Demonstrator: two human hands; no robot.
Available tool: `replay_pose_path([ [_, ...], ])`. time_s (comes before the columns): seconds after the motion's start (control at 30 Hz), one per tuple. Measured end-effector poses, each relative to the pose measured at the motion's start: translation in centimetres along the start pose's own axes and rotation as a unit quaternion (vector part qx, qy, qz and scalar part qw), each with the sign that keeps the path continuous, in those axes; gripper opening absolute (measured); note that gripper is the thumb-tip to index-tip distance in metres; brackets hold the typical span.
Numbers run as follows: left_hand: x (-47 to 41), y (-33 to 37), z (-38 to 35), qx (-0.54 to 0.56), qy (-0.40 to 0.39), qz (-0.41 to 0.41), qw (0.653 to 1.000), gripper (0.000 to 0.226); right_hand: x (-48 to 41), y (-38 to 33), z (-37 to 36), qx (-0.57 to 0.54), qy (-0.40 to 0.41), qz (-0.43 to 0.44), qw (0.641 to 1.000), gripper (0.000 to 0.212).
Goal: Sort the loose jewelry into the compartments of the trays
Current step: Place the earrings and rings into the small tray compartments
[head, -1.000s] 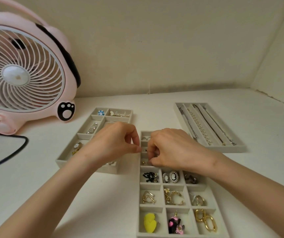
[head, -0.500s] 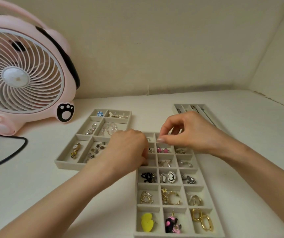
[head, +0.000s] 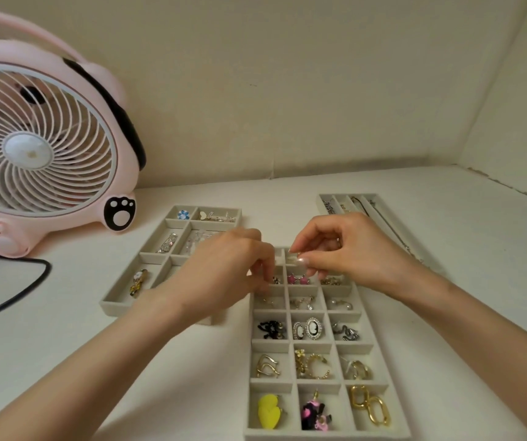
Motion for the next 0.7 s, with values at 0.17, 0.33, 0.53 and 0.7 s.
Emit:
replay_pose_path([
  [0.17,-0.1,0.6,-0.2,-0.022,-0.032,0.008,0.999,0.009,0.1,0.2,0.2,0.002,0.01,-0.005,1.0,0.017],
  [0.33,-0.2,1.9,-1.1,-0.055,-0.034,-0.017,0.998,0.017,0.4,0.3,0.2,0.016,0.008,-0.005,1.0,0.02],
  [0.53,-0.4,1.9,-0.9,-0.069,-0.05,-0.052,0.995,0.019,0.7,0.2,0.4,0.012,0.016,0.003,1.0,0.013],
  [0.7,-0.6,1.7,-0.7,-0.079,-0.062,-0.063,0.993,0.021,0.7,0.3,0.5,0.015,0.017,0.01,1.0,0.012],
])
Point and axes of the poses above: each hand's wrist, its own x-axis away from the middle knuckle, its own z-axis out of the back of the hand, y = z × x, the point moved 4 cm from there along -x, towards the middle knuckle, and after that the axes turned 10 degrees about -x, right-handed, at the moved point
